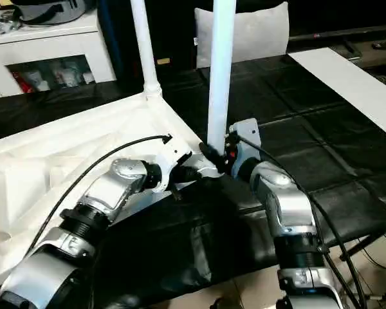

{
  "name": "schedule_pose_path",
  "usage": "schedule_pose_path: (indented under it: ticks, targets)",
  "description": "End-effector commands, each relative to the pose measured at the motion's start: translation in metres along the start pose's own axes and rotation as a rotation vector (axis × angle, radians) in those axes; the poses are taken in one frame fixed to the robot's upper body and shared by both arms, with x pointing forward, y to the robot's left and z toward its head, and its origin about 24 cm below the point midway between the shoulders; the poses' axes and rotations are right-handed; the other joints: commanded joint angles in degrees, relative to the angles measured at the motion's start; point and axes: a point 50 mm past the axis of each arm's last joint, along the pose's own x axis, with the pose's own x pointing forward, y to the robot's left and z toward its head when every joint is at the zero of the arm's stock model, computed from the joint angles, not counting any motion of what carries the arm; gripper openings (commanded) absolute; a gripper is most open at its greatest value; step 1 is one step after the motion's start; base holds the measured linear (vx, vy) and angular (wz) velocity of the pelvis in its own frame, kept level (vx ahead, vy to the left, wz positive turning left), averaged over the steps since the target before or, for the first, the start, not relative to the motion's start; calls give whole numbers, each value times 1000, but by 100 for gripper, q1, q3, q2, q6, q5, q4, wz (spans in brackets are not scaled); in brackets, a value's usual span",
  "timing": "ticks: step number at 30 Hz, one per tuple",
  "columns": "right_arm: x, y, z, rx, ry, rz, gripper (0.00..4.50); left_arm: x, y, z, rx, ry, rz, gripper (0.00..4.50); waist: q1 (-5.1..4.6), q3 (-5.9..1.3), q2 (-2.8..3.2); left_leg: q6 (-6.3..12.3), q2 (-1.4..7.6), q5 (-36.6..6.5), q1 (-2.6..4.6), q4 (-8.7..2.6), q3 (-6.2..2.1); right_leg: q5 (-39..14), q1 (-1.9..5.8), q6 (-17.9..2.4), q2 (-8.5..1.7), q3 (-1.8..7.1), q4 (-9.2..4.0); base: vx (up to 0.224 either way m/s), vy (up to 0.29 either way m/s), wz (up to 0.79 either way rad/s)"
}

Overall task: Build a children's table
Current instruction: Rotate leg to tighten

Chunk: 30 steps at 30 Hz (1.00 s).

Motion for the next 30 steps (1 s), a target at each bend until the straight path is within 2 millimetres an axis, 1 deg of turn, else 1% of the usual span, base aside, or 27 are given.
schedule_pose_path:
  ticks: [1,2,4,5,6,8,9,10,11,12,13,14,15,16,17,18,20,21,22,23,25,26,27,30]
  targets:
    - [1,9,-2,-3,-1,86,357,-6,-1,25,103,-106,-37,0,51,-448,-66,564,314,-1088,133,-348,-169,-1357,358,-1298,-344,212,-393,0,0,0]
    - [-4,7,-2,-15,-2,123,364,-8,0,21,117,-96,-56,0,69,-448,-67,526,317,-1130,133,-355,-175,-1409,364,-1260,-344,210,-391,0,0,0]
    - [-14,4,-2,-49,8,194,384,-13,0,16,152,-86,-112,0,100,-443,-64,510,327,-1173,143,-360,-175,-1421,361,-1226,-341,218,-392,0,0,0]
    - [-18,3,-2,-65,17,221,384,-16,0,14,158,-75,-135,0,122,-441,-56,493,343,-1186,153,-364,-175,-1369,352,-1255,-346,223,-381,0,0,0]
    - [-21,2,-2,-75,26,243,400,-18,0,12,174,-69,-159,0,128,-448,-46,486,345,-1150,147,-363,-175,-1301,356,-1281,-347,226,-362,0,0,0]
    - [-32,-3,-2,-111,51,310,415,-24,-1,5,224,-42,-242,0,198,-450,-37,479,352,-1191,161,-361,-174,-1287,345,-1291,-355,227,-359,0,0,0]
    - [-38,-8,-1,-138,70,332,428,-29,-3,2,275,-34,-318,0,231,-446,-32,459,356,-1245,168,-363,-167,-1340,341,-1288,-358,226,-370,0,0,0]
    - [-38,-9,-1,-141,72,334,428,-29,-4,2,280,-32,-326,0,241,-442,-43,450,355,-1248,152,-368,-170,-1350,350,-1283,-356,224,-362,0,0,0]
    - [-40,-11,-1,-151,77,342,438,-31,-4,1,292,-27,-350,0,257,-438,-37,424,361,-1246,154,-370,-161,-1342,343,-1300,-361,231,-348,0,0,0]
    - [-43,-12,-1,-168,87,371,438,-34,-4,-1,314,-12,-385,0,272,-440,-31,408,365,-1283,167,-369,-161,-1392,328,-1289,-364,231,-356,0,0,0]
    - [-44,-12,-1,-176,92,385,438,-35,-4,-2,323,-5,-399,0,303,-441,-36,385,364,-1346,174,-366,-158,-1507,332,-1266,-370,230,-366,0,0,0]
    - [-47,-11,0,-181,101,440,438,-38,-5,-5,344,18,-438,0,336,-436,-26,345,376,-1384,193,-371,-150,-1552,311,-1261,-369,239,-365,0,0,0]
    - [-55,-7,1,-179,123,569,438,-45,-6,-11,398,81,-535,0,371,-441,-22,353,380,-1446,212,-373,-156,-1588,314,-1260,-369,235,-378,0,0,0]
    - [-55,-7,1,-180,123,574,438,-45,-6,-12,400,83,-540,0,382,-438,-26,364,384,-1458,202,-377,-162,-1576,327,-1264,-369,235,-370,0,0,0]
    - [-56,-5,1,-179,127,597,412,-47,-6,-13,409,97,-563,0,402,-432,-12,359,402,-1466,201,-389,-160,-1506,316,-1283,-368,244,-349,0,0,0]
    - [-56,-5,1,-177,130,607,404,-48,-7,-14,414,104,-574,0,412,-432,-13,325,406,-1500,204,-396,-165,-1474,316,-1311,-371,245,-336,0,0,0]
    - [-57,-2,0,-182,147,651,393,-49,-8,-14,431,114,-600,0,429,-424,-54,271,398,-1574,204,-405,-165,-1638,328,-1303,-390,244,-353,0,0,0]
    - [-57,0,-1,-179,155,674,393,-49,-8,-13,439,116,-614,0,446,-423,-42,234,400,-1578,219,-406,-167,-1737,320,-1282,-399,250,-362,0,0,0]
    - [-57,2,-1,-178,161,694,368,-49,-9,-13,445,116,-623,0,442,-416,-51,225,399,-1586,214,-410,-165,-1773,323,-1274,-395,251,-365,0,0,0]
    - [-57,3,-2,-178,164,703,368,-49,-10,-13,446,115,-634,0,441,-411,-48,198,402,-1596,206,-417,-171,-1820,331,-1257,-398,254,-361,0,0,0]
    - [-55,5,-3,-164,165,722,348,-48,-12,-12,454,108,-650,0,435,-415,-54,180,398,-1602,202,-420,-177,-1871,339,-1230,-404,256,-363,0,0,0]
    - [-54,6,-3,-161,165,731,336,-48,-12,-11,458,106,-658,0,438,-416,-52,178,396,-1622,215,-415,-173,-1926,329,-1225,-409,255,-378,0,0,0]
    - [-54,7,-4,-160,165,744,325,-48,-13,-11,460,102,-664,0,437,-416,-62,172,393,-1625,218,-412,-171,-1964,323,-1218,-404,256,-385,0,0,0]
    - [-53,10,-5,-159,165,773,308,-46,-13,-10,468,95,-671,0,440,-419,-54,177,397,-1598,211,-415,-175,-1960,325,-1209,-400,254,-381,0,0,0]
